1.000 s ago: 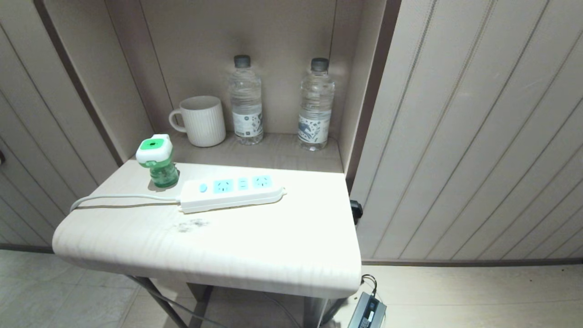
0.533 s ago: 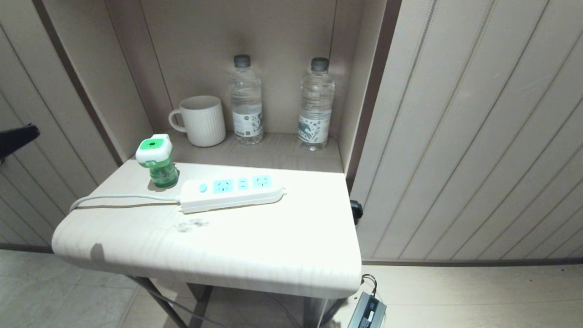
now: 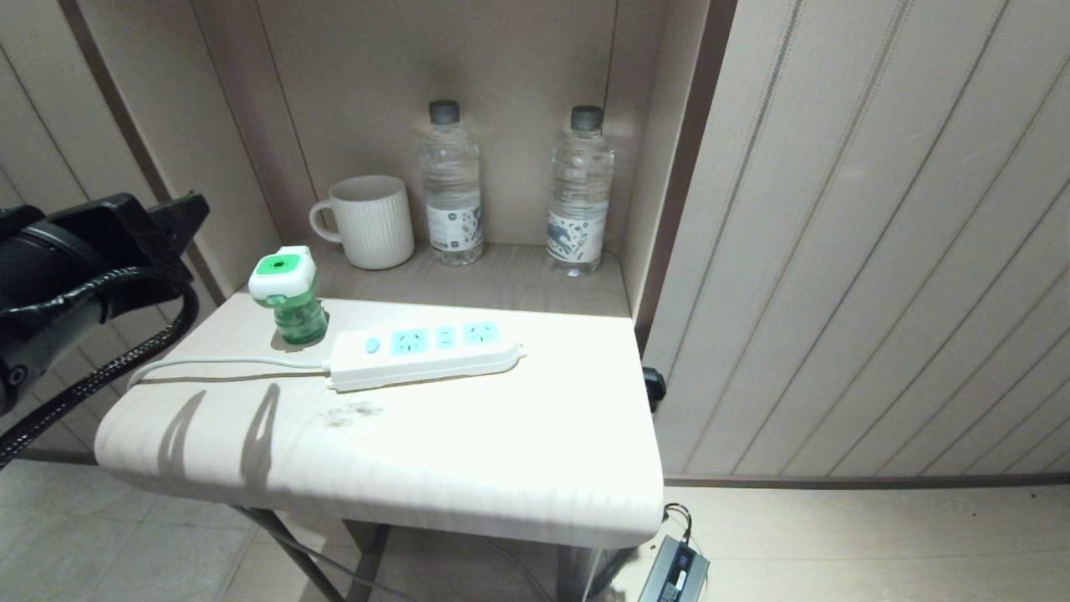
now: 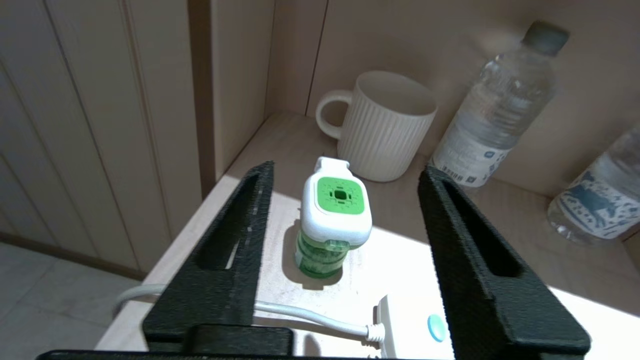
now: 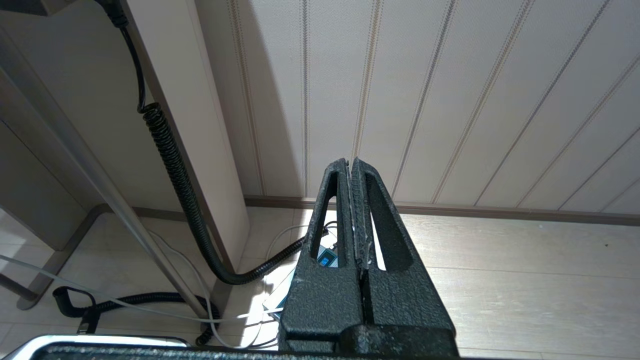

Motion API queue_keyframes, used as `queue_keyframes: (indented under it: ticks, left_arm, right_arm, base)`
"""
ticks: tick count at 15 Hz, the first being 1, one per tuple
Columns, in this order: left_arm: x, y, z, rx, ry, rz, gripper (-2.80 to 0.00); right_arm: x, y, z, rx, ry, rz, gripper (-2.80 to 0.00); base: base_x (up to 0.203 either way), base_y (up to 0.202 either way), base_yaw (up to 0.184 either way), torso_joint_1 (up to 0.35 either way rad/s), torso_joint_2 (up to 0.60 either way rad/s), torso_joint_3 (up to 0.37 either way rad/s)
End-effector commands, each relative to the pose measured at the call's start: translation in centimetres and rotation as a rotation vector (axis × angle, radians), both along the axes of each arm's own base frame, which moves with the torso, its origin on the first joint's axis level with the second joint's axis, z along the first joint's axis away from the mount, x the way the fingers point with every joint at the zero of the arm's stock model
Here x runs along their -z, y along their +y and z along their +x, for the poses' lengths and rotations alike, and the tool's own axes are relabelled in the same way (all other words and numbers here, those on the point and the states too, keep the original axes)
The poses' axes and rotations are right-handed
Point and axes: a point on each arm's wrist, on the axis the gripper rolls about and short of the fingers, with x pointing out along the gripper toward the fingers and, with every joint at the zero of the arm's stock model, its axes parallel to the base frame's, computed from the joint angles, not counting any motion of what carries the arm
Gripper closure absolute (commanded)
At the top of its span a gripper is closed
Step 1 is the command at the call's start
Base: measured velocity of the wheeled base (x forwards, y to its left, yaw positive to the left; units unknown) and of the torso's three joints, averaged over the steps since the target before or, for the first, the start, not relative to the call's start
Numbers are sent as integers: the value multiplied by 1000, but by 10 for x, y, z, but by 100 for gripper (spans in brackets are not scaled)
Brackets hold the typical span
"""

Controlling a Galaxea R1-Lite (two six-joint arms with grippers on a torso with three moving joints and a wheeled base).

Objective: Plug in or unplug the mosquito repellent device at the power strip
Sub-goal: Pick up the mosquito repellent liquid

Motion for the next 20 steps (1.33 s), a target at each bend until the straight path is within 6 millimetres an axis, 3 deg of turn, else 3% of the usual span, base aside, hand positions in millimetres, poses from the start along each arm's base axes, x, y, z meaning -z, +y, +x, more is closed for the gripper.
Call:
queue_keyframes:
  ticks: [1, 5, 8, 13, 20]
  left_arm:
    - [14, -15, 18, -13, 48, 39, -280]
    - [34, -35, 42, -36, 32, 28, -280]
    - [38, -38, 48, -43, 38, 32, -280]
    - [54, -38, 82, -125, 14, 18, -280]
    - [69, -45, 99, -133, 32, 39, -280]
  right_arm:
    - [0, 0, 0, -1, 1, 0, 0]
    - [0, 0, 0, -1, 1, 1, 0]
    - [0, 0, 0, -1, 1, 0, 0]
    - [0, 0, 0, -1, 1, 0, 0]
    - [0, 0, 0, 0, 1, 0, 0]
  base:
    - [0, 0, 0, 0, 0, 0]
    - [0, 0, 0, 0, 0, 0]
    - [0, 0, 0, 0, 0, 0]
    - [0, 0, 0, 0, 0, 0]
    - [0, 0, 0, 0, 0, 0]
